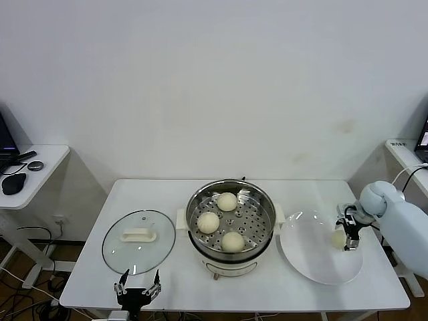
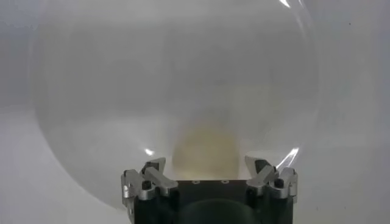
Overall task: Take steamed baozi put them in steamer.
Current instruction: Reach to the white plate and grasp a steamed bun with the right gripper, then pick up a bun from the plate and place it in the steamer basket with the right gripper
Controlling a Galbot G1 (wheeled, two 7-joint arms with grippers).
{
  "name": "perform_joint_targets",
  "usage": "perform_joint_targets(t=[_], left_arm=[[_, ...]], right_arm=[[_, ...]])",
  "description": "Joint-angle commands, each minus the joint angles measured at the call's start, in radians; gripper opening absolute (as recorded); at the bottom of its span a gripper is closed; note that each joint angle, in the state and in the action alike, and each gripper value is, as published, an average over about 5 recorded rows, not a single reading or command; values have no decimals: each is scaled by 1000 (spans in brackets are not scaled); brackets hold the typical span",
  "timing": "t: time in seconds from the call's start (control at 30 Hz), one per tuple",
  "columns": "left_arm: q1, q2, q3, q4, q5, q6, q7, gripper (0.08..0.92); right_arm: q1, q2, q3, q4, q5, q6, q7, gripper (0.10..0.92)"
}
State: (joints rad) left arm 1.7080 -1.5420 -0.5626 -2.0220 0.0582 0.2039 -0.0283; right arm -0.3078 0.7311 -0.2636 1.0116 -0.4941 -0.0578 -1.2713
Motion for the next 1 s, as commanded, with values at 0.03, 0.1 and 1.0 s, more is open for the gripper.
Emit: perform_joint_targets(t=[0.03,0.1,1.0], left_arm=[[0,1,-1,2,0,-1,-1,823],[0,1,0,2,0,-1,-1,823],[-52,5,5,-15,44,-1,-32,823]], right_arm=[[-3,3,1,-4,-6,-2,3,823],[-2,-1,1,-2,-5,-4,3,822],[829,-7,-726,304,694,-401,-82,480]])
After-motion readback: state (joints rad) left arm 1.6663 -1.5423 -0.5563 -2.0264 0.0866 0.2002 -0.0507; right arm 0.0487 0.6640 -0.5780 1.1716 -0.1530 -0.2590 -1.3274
